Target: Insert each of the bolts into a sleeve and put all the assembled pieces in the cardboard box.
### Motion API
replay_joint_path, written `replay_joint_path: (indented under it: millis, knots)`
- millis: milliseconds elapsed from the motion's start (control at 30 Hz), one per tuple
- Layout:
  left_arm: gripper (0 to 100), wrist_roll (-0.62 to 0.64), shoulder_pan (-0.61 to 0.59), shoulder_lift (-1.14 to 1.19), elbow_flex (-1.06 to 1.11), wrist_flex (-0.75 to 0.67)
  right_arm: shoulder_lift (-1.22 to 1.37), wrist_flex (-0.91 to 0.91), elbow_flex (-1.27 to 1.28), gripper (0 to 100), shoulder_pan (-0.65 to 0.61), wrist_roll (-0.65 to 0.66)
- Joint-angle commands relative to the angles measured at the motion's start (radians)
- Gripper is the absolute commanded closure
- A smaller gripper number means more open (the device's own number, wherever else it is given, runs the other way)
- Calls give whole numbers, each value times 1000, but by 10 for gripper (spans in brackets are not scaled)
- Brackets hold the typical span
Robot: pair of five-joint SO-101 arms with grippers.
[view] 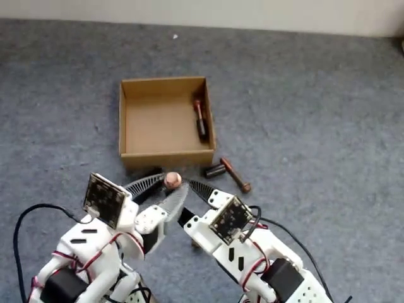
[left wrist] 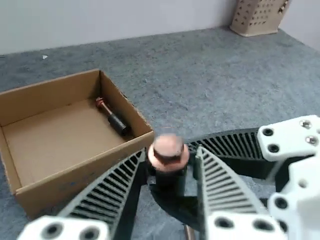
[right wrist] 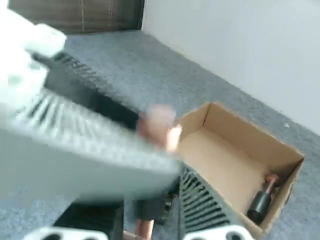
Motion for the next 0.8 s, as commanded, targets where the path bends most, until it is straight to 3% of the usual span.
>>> replay_joint_path:
  millis: [0, 200, 467, 600, 767]
  knots:
    - [787, -11, -36, 4, -111, 63, -15, 15, -54, 994, 1, 8]
    - [787, -14, -216, 4, -205, 68, -15, 96, -61, 994, 7, 6]
    - [787, -12, -489, 4, -208, 170, -15, 196, -53, 994, 236, 5]
    - [787, -17, -634, 4, -114, 226, -15, 251, -50, 994, 374, 5]
    - [787, -20, -855, 4, 101, 147, -13, 320, -50, 994, 478, 5]
